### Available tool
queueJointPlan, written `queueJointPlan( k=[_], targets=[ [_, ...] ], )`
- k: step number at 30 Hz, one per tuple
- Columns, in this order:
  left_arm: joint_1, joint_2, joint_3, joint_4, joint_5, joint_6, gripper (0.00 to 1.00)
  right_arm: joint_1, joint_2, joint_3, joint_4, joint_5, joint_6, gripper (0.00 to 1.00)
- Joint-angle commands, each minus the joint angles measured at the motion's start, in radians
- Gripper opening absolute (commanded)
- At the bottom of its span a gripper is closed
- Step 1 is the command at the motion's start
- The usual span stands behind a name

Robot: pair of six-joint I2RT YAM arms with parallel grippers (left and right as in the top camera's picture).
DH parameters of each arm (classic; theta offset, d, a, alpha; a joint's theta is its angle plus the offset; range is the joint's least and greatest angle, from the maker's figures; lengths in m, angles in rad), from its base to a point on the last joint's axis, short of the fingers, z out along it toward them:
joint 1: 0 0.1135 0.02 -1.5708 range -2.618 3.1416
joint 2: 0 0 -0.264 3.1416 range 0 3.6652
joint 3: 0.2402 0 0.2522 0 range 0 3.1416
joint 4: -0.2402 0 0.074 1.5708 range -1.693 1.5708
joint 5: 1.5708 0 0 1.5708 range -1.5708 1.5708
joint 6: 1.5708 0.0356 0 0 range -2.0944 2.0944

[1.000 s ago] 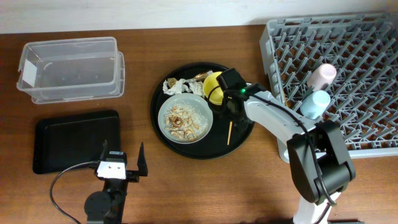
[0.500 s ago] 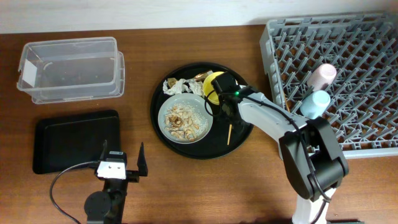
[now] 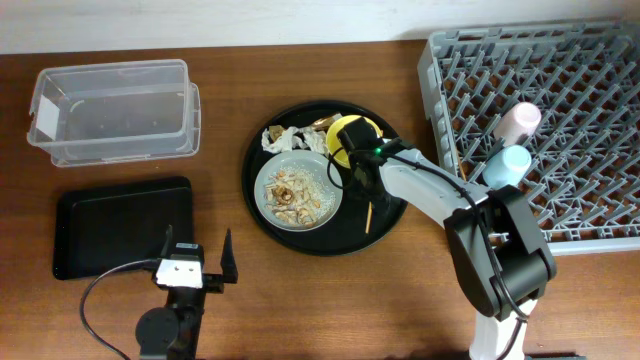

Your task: Sort waste into correct bins and load items into the dishwasher rack

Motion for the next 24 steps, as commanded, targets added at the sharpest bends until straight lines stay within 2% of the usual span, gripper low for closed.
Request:
queueJointPlan(
  k=[1, 8, 16, 18, 24],
  targets=[
    [-0.005, -0.004, -0.008, 0.000, -0.004, 0.012, 0.99, -0.033, -0.061, 0.047, -0.078, 0.031, -0.017, 0.04],
    [-0.005, -0.004, -0.008, 0.000, -0.004, 0.012, 0.99, -0.231, -0.241, 0.255, -0.258, 0.034, -0.310, 0.04],
    [-0.005, -0.004, -0.008, 0.000, -0.004, 0.012, 0.99, -0.447, -0.290, 0.324, -0.247, 0.022, -0.581, 0.05],
    [-0.005, -0.004, -0.008, 0.000, -0.004, 0.012, 0.99, -0.474, -0.275, 0.324, -0.238, 0.022, -0.624, 0.05],
    [-0.005, -0.004, -0.008, 0.000, -0.004, 0.012, 0.99, -0.503, -0.218, 0.322, -0.206, -0.019, -0.627, 0.05]
  ],
)
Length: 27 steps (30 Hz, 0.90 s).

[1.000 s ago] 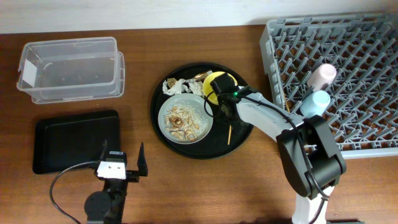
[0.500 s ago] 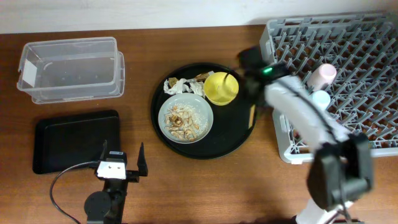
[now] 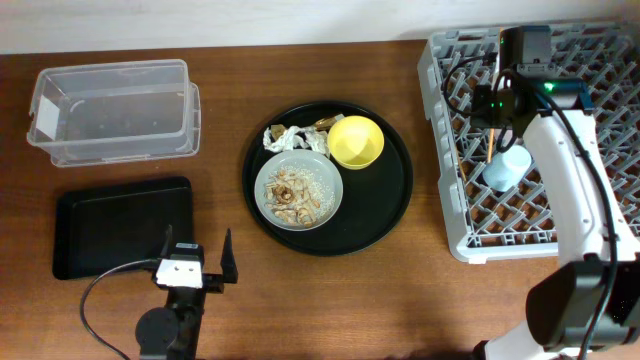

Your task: Sort waste into correct bins and load items into the dishwasher rack

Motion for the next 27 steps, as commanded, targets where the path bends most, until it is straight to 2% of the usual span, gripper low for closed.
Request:
queueJointPlan(
  k=[1, 6, 8, 12, 14, 22, 27],
  targets=[
    [-0.005, -0.004, -0.008, 0.000, -0.004, 0.012, 0.99, -0.007, 0.047, 0.000, 0.011, -0.033, -0.037, 0.05],
    [-0.005, -0.004, -0.008, 0.000, -0.004, 0.012, 0.99, -0.006, 0.103, 0.000, 0.016, -0.102, -0.037, 0.05],
    [-0.005, -0.004, -0.008, 0.000, -0.004, 0.012, 0.99, -0.006, 0.114, -0.001, 0.011, -0.127, -0.036, 0.09],
    [-0.005, -0.004, -0.008, 0.000, -0.004, 0.012, 0.99, -0.006, 0.113, -0.001, -0.007, -0.130, -0.033, 0.53],
    [-0.005, -0.004, -0.008, 0.000, -0.004, 0.012, 0.99, -0.006, 0.113, 0.001, -0.024, -0.130, -0.033, 0.58],
    [-0.005, -0.004, -0.008, 0.000, -0.004, 0.012, 0.99, -0.006, 0.075, 0.003, -0.076, -0.130, -0.025, 0.63],
    [-0.005, -0.004, -0.008, 0.000, -0.004, 0.012, 0.99, -0.006, 0.064, 0.003, -0.084, -0.117, 0.050, 0.62]
  ],
)
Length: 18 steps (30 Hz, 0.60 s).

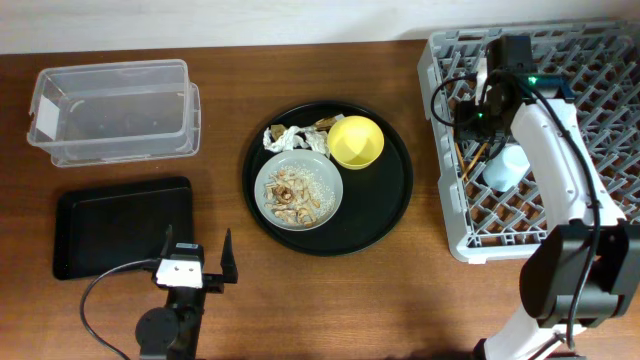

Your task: Sort waste into correct bins and load items into the dishwasher rack

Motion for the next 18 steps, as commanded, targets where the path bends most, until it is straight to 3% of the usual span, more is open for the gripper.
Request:
queueJointPlan(
  k=[1, 10, 15, 18],
  targets=[
    [-0.005, -0.004, -0.008, 0.000, -0.004, 0.012, 0.99, -0.002, -0.042, 0.003, -0.006, 0.006, 0.090, 0.62],
    [-0.005, -0.004, -0.008, 0.000, -0.004, 0.012, 0.99, -0.002, -0.157, 0.003, -0.007, -0.033, 0.220, 0.58],
    [-0.005, -0.004, -0.008, 0.000, -0.004, 0.012, 0.99, 0.001, -0.187, 0.003, -0.020, -0.229, 0.214, 0.57],
    [-0.005, -0.004, -0.008, 0.000, -0.004, 0.012, 0.99, 0.022, -0.208, 0.003, -0.050, -0.310, 0.220, 0.37]
  ],
)
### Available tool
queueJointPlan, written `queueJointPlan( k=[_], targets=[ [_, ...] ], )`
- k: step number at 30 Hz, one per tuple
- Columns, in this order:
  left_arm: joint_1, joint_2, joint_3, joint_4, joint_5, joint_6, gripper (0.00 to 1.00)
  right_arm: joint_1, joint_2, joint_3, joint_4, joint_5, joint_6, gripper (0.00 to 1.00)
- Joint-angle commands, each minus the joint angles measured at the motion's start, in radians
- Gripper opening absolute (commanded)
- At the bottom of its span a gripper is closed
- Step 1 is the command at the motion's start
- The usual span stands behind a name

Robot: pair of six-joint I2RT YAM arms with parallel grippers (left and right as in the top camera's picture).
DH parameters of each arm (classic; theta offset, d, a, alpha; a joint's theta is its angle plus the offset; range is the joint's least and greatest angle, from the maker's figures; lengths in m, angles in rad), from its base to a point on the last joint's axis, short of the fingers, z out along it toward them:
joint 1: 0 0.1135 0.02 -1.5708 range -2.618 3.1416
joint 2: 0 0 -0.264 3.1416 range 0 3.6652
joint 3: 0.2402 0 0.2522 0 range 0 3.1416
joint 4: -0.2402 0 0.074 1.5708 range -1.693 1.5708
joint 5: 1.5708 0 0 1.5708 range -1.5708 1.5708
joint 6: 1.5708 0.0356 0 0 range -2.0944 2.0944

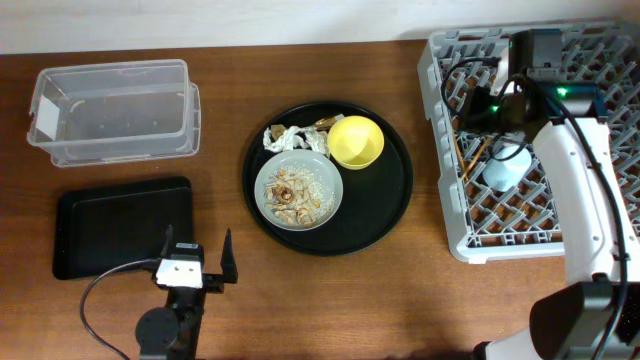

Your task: Sort waste into correct bins and load items into the dishwasher rack

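A pair of brown chopsticks (466, 157) lies slanted in the left part of the grey dishwasher rack (450, 215). My right gripper (474, 108) hangs just above them, apart from them and apparently open. A light blue cup (507, 169) stands in the rack beside the chopsticks. On the round black tray (390, 205) sit a yellow bowl (356, 141), a grey plate of food scraps (298, 191) and crumpled paper (290, 138). My left gripper (198, 258) rests open near the front edge.
A clear plastic bin (115, 110) stands at the back left. A flat black rectangular tray (122, 226) lies in front of it. The right arm (580, 190) stretches over the rack's middle.
The right gripper has moved a little up and to the right, away from the chopsticks, which stay lying in the rack. The left arm has not moved.
The right gripper was down at the yellow bowl on the round tray, a chopstick lying beside it. Then it was over the rack with the chopsticks. Then it was low at the rack's left part, and now the chopsticks lie there on their own.
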Motion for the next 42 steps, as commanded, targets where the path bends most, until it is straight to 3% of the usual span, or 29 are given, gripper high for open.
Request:
queueJointPlan(
  k=[1, 6, 7, 8, 10, 16, 22, 30, 37, 42],
  targets=[
    [-0.005, -0.004, -0.008, 0.000, -0.004, 0.012, 0.99, 0.034, -0.046, 0.003, -0.030, -0.142, 0.011, 0.34],
    [-0.005, -0.004, -0.008, 0.000, -0.004, 0.012, 0.99, 0.148, -0.083, 0.003, -0.044, -0.132, 0.011, 0.39],
    [-0.005, -0.004, -0.008, 0.000, -0.004, 0.012, 0.99, 0.178, -0.082, 0.003, -0.041, -0.132, 0.010, 0.46],
    [-0.005, -0.004, -0.008, 0.000, -0.004, 0.012, 0.99, 0.206, -0.077, 0.002, -0.037, -0.129, 0.010, 0.62],
    [-0.005, -0.004, -0.008, 0.000, -0.004, 0.012, 0.99, 0.258, -0.066, 0.001, -0.017, -0.114, 0.010, 0.80],
    [-0.005, -0.004, -0.008, 0.000, -0.004, 0.012, 0.99, 0.398, 0.019, 0.000, 0.102, -0.057, 0.011, 0.89],
    [-0.005, -0.004, -0.008, 0.000, -0.004, 0.012, 0.99, 0.476, 0.204, 0.003, 0.315, 0.021, 0.037, 0.88],
    [-0.005, -0.004, -0.008, 0.000, -0.004, 0.012, 0.99, 0.491, 0.415, 0.081, 0.354, 0.064, -0.027, 0.87],
    [-0.005, -0.004, -0.008, 0.000, -0.004, 0.012, 0.99, 0.543, 0.459, 0.080, 0.430, 0.244, -0.026, 0.65],
    [-0.005, -0.004, -0.008, 0.000, -0.004, 0.012, 0.99, 0.580, 0.514, 0.080, 0.446, 0.267, -0.023, 0.52]
  ],
)
